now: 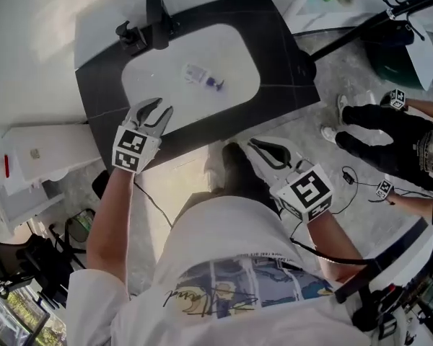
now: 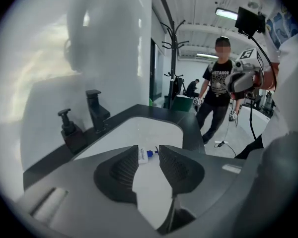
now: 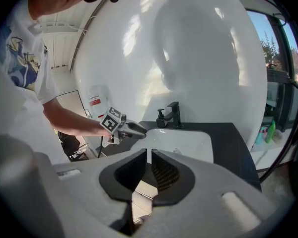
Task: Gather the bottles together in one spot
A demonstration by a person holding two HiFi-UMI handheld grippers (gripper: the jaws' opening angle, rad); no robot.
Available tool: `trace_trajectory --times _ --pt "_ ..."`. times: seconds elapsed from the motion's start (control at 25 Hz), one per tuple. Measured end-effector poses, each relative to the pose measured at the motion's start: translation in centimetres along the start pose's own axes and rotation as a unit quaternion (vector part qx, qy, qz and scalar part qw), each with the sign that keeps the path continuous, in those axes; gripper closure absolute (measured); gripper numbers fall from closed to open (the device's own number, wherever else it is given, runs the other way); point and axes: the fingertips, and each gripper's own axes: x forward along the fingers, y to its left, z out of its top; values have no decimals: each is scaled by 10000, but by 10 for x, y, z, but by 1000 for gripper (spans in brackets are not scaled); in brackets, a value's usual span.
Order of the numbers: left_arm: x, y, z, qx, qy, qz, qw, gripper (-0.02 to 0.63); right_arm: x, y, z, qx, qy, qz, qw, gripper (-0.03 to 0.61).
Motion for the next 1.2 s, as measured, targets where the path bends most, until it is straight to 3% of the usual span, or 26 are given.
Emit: trace_trajectory --times 0.24,0.48,0.76,0.96,1.08,1.2 --pt "57 -24 -1 973 648 -858 9894 483 -4 -13 -8 237 -49 -278 9993 548" --pt "116 -27 -27 2164 1403 -1317 9571 451 -17 -38 -22 546 7 -680 9962 548" --pt "174 -32 -51 3582 1940 -1534 9003 433 -33 -66 -41 909 67 -995 9909 548" --pt "209 -34 -70 4487 2247 -1701 8481 413 -36 -78 -41 984 65 -1073 9893 548" --pt "223 -33 -85 4909 2478 -1756 8166 413 -37 -81 -48 1068 173 -1059 9885 548" --pt "234 -34 -93 5136 2608 -1808 7972 411 -36 -88 -51 1135 206 -1043 9878 548"
